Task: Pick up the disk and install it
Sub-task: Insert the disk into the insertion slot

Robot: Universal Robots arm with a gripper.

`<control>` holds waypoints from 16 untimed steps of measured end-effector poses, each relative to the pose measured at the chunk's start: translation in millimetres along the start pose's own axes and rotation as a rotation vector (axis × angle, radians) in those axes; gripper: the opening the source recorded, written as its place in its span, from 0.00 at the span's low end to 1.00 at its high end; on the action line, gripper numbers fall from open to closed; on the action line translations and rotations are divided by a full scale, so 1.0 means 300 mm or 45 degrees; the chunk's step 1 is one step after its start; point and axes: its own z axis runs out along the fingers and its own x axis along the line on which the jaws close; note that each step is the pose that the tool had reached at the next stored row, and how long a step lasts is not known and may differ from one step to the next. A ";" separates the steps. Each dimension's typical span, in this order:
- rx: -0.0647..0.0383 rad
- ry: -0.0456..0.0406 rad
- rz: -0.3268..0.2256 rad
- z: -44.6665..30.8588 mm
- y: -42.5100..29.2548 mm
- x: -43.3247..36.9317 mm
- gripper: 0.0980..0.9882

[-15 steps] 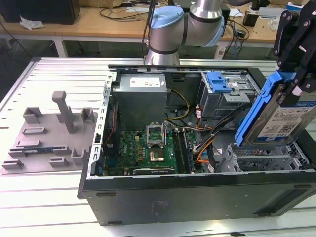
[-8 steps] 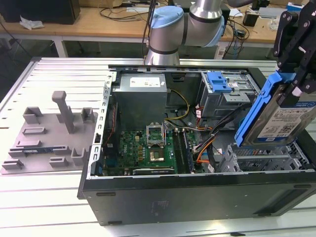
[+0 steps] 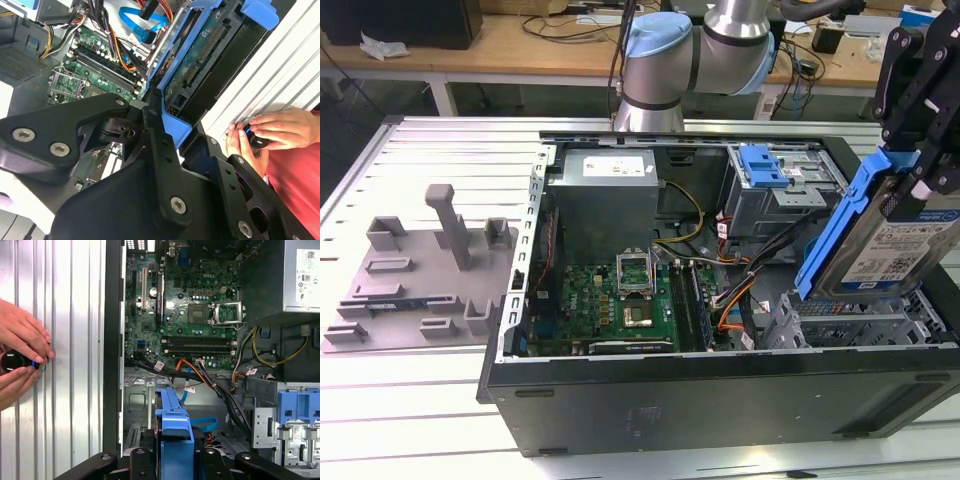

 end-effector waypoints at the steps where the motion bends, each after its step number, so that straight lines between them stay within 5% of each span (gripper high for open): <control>1: 0.000 0.000 0.000 0.001 0.000 0.000 0.30; 16: 0.000 0.000 0.004 0.017 0.000 0.003 0.30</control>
